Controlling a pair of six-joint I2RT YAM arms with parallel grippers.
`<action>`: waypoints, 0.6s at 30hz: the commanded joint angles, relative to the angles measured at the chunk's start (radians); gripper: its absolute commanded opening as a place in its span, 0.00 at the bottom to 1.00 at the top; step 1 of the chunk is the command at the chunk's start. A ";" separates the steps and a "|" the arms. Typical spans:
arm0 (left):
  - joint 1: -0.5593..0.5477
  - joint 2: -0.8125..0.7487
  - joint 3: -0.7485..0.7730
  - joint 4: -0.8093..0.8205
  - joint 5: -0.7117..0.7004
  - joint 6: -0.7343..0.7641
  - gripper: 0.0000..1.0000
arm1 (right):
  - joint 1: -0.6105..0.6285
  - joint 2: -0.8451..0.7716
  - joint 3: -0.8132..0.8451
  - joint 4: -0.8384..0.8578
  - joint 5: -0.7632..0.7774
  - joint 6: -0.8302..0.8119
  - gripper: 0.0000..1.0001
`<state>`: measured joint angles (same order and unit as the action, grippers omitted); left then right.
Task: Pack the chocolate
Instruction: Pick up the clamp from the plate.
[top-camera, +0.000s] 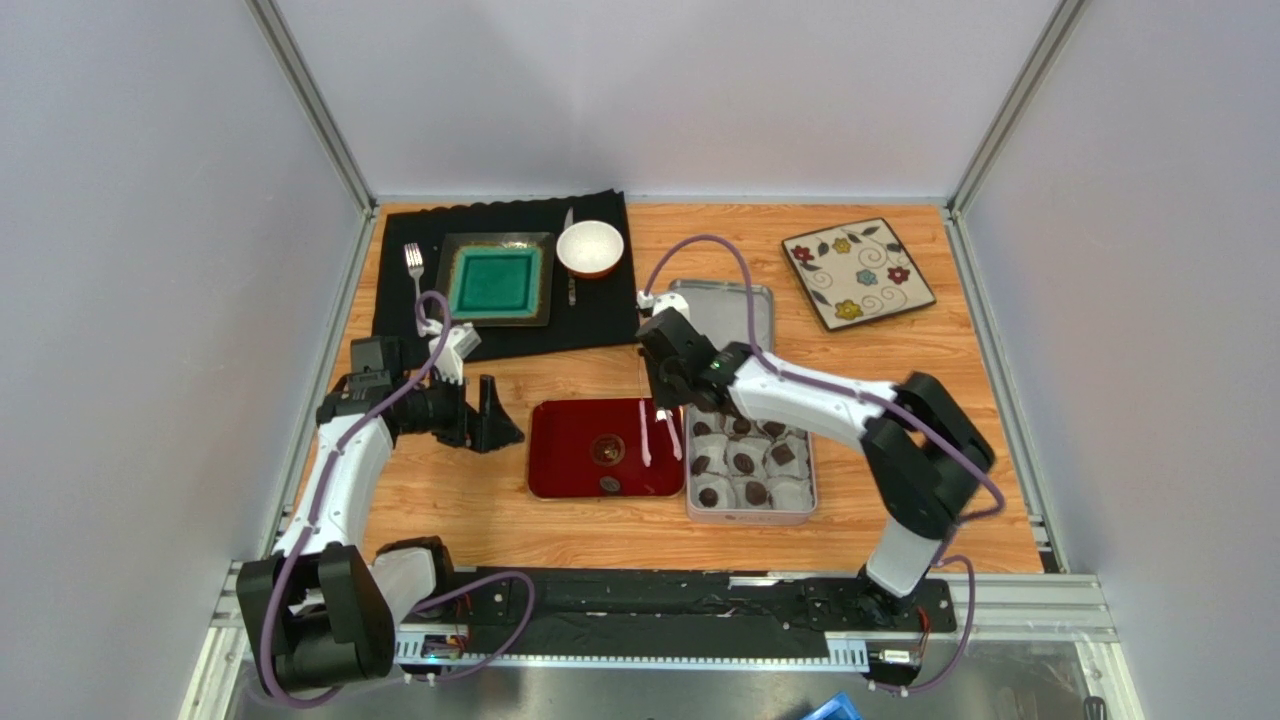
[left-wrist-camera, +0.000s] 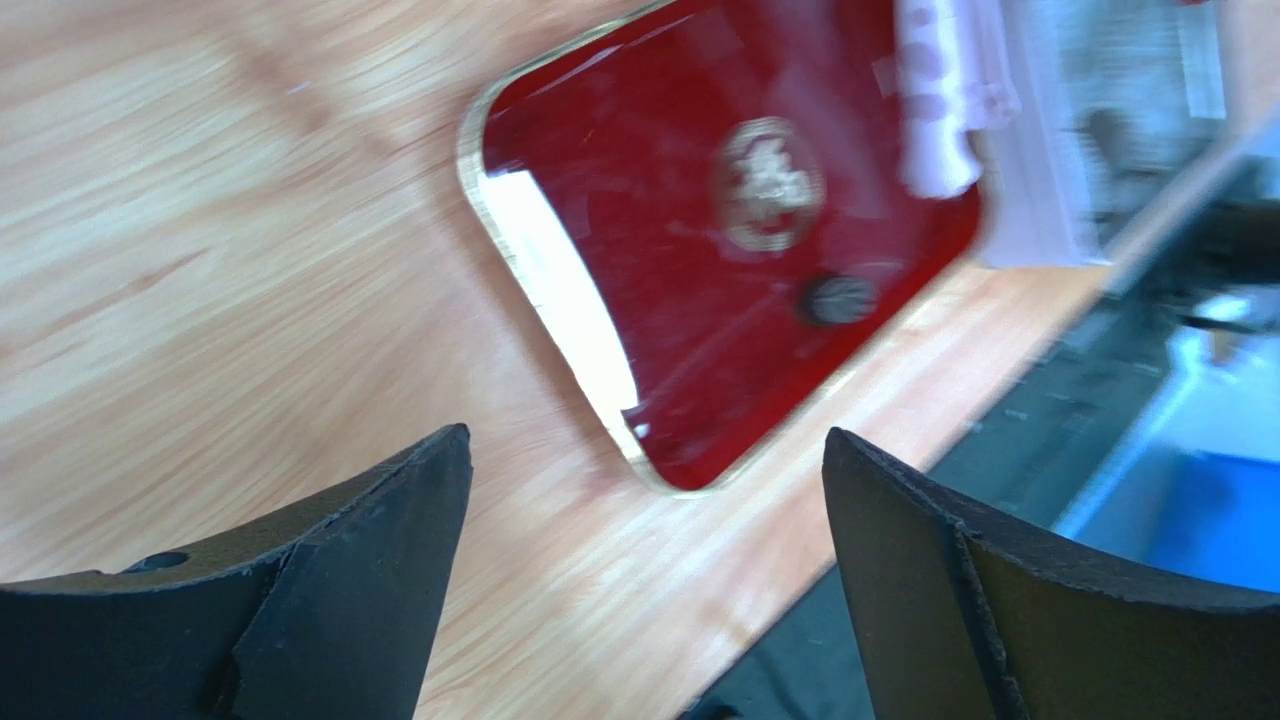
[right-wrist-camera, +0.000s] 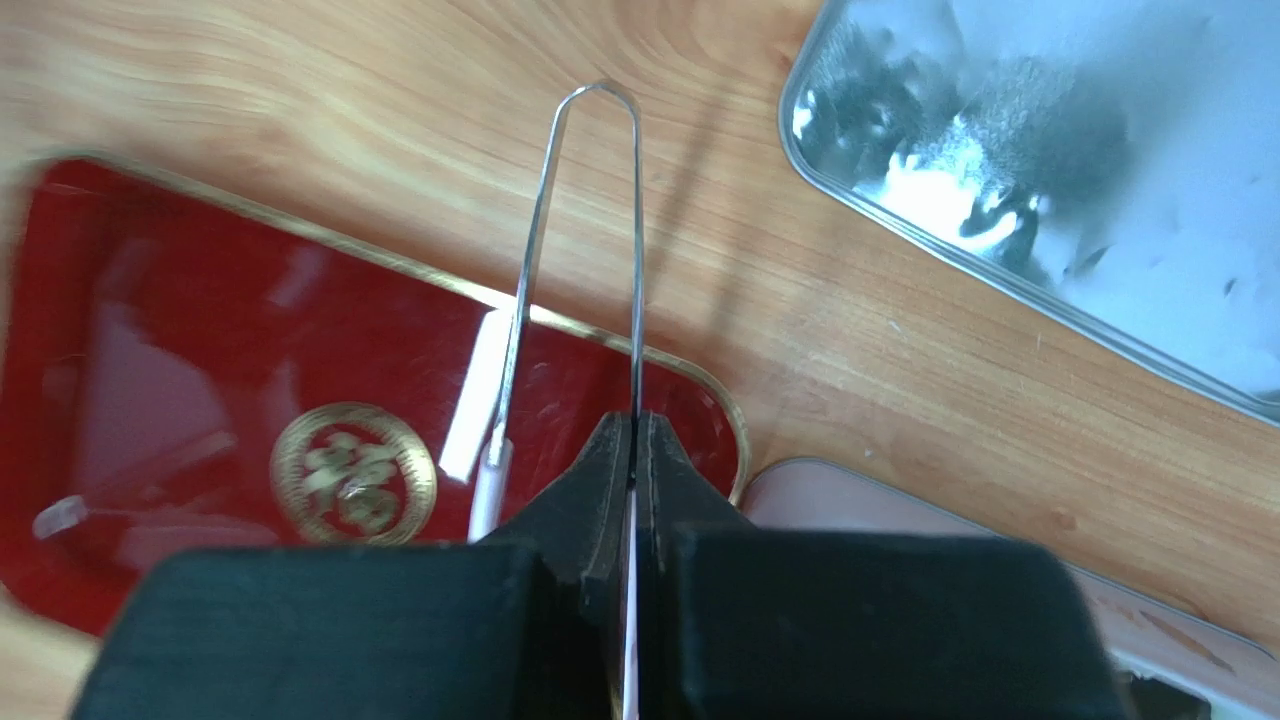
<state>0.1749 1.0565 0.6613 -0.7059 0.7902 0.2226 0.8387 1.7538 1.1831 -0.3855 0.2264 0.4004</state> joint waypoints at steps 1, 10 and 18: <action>0.011 0.028 0.113 -0.104 0.301 0.058 0.96 | 0.054 -0.272 -0.213 0.569 -0.016 -0.003 0.00; 0.008 0.131 0.345 -0.541 0.757 0.486 0.99 | 0.114 -0.379 -0.550 1.357 -0.027 0.119 0.00; 0.002 0.085 0.374 -0.779 0.797 0.673 0.99 | 0.120 -0.220 -0.516 1.675 -0.120 0.253 0.00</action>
<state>0.1768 1.1805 1.0370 -1.2678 1.4277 0.7456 0.9539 1.4658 0.6346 0.9520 0.1490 0.5671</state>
